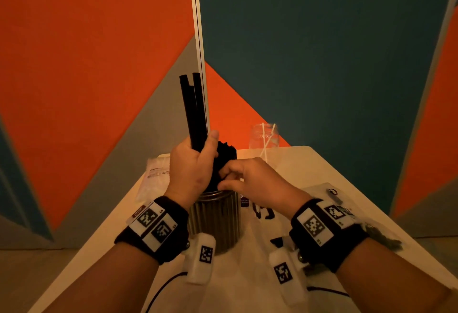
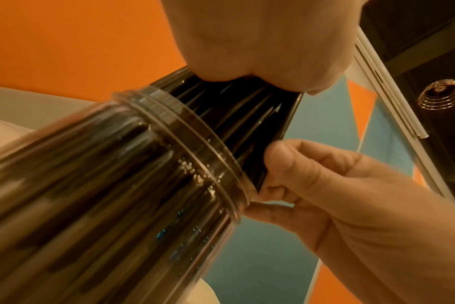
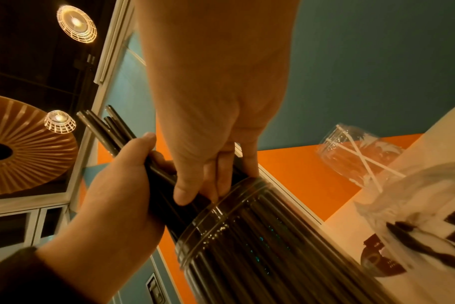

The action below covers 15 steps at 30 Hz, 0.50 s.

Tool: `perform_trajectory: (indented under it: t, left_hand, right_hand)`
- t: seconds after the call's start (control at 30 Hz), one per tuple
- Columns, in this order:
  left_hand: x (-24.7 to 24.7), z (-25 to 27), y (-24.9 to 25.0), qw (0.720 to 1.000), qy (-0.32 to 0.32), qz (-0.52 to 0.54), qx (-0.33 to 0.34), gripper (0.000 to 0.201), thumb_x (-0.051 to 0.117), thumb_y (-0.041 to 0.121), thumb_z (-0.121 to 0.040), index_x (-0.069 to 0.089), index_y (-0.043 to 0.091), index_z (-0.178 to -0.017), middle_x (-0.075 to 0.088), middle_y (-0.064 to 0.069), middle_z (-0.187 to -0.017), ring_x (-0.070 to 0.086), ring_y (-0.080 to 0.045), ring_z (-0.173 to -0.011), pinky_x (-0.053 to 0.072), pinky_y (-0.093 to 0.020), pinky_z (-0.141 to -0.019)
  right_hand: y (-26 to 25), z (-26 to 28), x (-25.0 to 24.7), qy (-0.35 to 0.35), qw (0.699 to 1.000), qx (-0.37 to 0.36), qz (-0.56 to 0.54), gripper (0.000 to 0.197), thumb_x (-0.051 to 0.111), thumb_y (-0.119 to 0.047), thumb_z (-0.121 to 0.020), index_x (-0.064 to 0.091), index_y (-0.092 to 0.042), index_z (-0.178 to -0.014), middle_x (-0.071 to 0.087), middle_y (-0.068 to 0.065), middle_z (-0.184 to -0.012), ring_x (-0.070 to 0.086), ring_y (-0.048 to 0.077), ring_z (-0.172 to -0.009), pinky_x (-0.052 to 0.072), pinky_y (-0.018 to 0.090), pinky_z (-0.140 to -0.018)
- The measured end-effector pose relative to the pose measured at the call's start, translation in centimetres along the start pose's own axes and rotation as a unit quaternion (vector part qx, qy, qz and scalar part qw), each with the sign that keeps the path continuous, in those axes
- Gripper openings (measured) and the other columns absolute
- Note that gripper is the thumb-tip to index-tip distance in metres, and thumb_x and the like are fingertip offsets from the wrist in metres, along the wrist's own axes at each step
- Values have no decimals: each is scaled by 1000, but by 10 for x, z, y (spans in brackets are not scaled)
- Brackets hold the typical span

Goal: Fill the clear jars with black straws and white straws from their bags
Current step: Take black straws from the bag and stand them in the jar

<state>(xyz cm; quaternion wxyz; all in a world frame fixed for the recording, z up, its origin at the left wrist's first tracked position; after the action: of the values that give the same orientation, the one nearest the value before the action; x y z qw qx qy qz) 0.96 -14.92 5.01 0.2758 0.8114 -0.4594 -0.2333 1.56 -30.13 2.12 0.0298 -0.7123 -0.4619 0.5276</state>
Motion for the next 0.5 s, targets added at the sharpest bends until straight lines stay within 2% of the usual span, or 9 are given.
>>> perform_trajectory:
  t: [0.1,0.2,0.27,0.37,0.5]
  left_hand:
    - [0,1,-1,1000,16,-11,7,49,53,57,-88,64,14,-66,63,7,-59,60,-3,-58,44,-20,-57]
    - [0,1,2,1000,23,-10,15,49,54,55,-88,64,14,-65,63,6,-59,60,-5,-58,46,-25,-59]
    - [1,1,3,1000,25,-7,16,49,55,55,-87,64,13,-65,63,4,-60,61,-8,-59,48,-30,-60]
    - [1,1,4,1000,13,4,15,53,56,60,-85,63,11,-68,63,1,-62,63,-16,-62,51,-38,-61]
    - [1,0,4,1000,-1,18,21,54,57,63,-81,61,10,-72,63,-6,-66,63,-20,-64,50,-42,-59]
  right_hand:
    - [0,1,0,17,1000,-8,13,18,78,-28,-86,75,-23,-102,75,-9,-89,67,4,-81,53,25,-76]
    - [-1,3,1,51,998,-24,7,14,79,-26,-84,74,-22,-97,72,-9,-92,65,2,-81,53,26,-77]
    - [-1,3,1,78,996,-38,15,13,80,-25,-83,72,-22,-93,63,-10,-95,59,1,-81,50,25,-77]
    - [-1,2,0,103,994,-36,18,19,81,-25,-81,63,-24,-88,56,-14,-89,56,1,-78,48,24,-72]
    - [-1,-1,1,110,993,-24,23,28,83,-25,-79,55,-26,-79,62,-13,-79,58,4,-73,50,28,-67]
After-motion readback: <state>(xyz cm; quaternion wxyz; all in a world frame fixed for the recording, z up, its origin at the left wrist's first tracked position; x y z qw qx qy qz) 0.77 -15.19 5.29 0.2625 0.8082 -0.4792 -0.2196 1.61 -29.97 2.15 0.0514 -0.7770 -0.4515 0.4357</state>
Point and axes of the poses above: each hand's wrist, its own z-axis away from the middle knuckle, its own x-axis out of the palm, y = z × x, the point moved 4 cm from there along -z, towards the middle knuckle
